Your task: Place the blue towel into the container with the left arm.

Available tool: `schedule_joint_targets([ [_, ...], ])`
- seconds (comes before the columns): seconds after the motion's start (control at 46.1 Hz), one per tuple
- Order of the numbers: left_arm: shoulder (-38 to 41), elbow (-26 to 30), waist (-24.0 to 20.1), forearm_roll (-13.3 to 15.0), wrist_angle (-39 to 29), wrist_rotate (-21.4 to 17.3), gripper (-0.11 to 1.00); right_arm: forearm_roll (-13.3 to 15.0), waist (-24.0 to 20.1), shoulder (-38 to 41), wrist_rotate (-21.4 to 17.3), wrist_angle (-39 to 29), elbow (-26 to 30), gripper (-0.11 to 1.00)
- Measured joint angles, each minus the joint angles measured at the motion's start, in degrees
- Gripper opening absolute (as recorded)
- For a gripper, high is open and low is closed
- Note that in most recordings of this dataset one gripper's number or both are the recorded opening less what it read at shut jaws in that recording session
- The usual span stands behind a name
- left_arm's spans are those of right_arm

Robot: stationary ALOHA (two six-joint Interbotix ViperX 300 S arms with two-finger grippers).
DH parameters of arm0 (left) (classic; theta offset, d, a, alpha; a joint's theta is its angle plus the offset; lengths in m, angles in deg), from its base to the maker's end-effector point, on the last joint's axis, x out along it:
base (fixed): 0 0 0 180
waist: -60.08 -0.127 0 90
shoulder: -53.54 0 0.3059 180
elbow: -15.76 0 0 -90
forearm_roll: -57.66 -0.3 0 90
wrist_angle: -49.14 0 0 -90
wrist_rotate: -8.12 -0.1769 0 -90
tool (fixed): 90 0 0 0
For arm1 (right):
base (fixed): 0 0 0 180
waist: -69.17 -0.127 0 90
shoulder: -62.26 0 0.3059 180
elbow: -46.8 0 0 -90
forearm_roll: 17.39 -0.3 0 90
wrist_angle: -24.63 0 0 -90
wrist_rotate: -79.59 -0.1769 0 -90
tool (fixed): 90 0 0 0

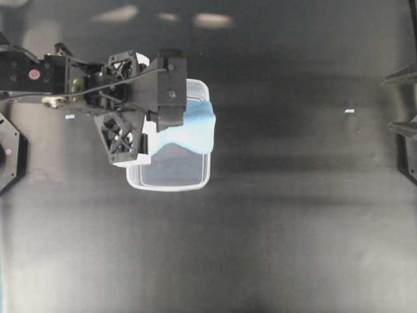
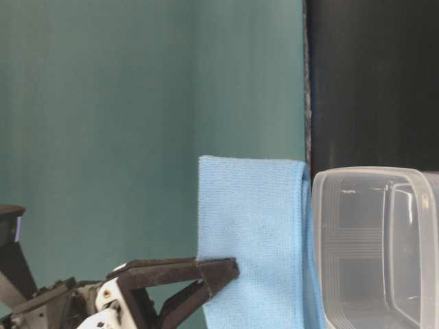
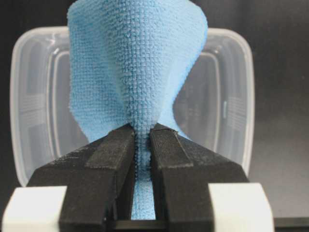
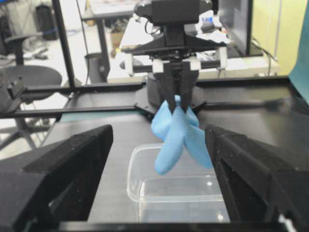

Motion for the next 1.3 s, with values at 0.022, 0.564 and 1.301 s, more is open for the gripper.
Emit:
schedule_joint_targets([
  [0.022,0.18,0.0,-0.18,0.0,0.0,0.0,0.06,0.09,0.0,0.0,-0.35,0.0,0.0,0.75],
  [0.564,1.58,0.0,-1.32,0.0,0.97,1.49,0.81,0.0,0.0,0.0,-2.02,-0.35,0.0,0.75],
  [1.301,-28.56,-11.69,2.2,0.0,14.85,8.17,0.85,0.0,0.53,-0.09,-2.02,-1.76,-0.26,0.74],
])
